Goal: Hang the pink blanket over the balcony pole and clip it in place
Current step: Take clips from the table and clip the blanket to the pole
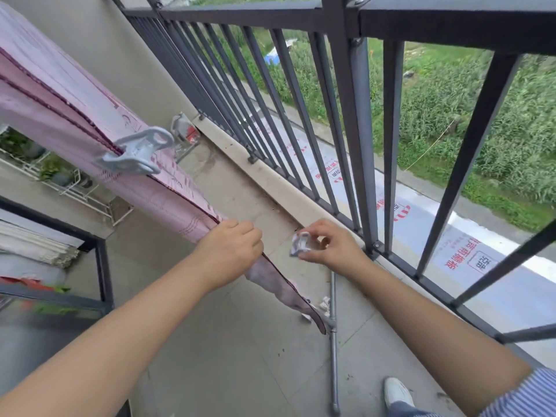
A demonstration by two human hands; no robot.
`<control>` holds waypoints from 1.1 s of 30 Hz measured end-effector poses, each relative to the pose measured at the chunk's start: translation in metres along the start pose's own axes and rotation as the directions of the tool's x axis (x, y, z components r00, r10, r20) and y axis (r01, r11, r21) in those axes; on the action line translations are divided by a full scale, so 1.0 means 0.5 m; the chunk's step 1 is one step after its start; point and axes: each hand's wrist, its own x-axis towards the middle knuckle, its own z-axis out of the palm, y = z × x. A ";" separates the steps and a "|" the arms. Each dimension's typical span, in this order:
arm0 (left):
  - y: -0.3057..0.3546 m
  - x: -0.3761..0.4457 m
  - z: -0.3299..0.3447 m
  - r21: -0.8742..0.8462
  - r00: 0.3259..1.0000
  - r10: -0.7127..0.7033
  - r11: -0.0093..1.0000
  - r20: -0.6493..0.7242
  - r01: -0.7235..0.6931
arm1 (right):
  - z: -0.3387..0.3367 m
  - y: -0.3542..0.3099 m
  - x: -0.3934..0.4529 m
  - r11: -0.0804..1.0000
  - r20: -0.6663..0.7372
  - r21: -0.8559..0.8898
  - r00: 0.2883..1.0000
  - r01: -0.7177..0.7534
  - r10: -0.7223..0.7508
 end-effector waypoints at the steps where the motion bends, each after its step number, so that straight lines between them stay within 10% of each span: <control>1: 0.000 0.001 0.000 -0.003 1.000 -0.002 1.000 0.002 0.002 | -0.003 -0.007 -0.003 0.999 -0.030 0.018 0.999 0.028 -0.028; 7: 0.002 -0.004 0.005 -0.002 1.000 -0.013 1.000 -0.005 0.013 | 0.017 -0.010 -0.028 0.948 -0.132 0.317 0.991 0.018 0.025; 23: 0.000 -0.002 0.002 -0.057 1.000 -0.001 0.998 -0.019 0.000 | 0.127 0.069 -0.034 0.911 -0.047 0.353 0.968 -0.215 0.247; 29: 0.018 -0.005 0.008 0.031 1.000 0.024 0.999 -0.019 -0.024 | 0.123 0.051 -0.050 0.977 -0.041 0.073 0.978 -0.200 0.203; 33: 0.070 -0.001 0.042 0.009 0.998 0.064 0.998 -0.024 -0.063 | 0.075 0.054 -0.099 0.874 -0.192 -0.441 0.973 -0.203 0.130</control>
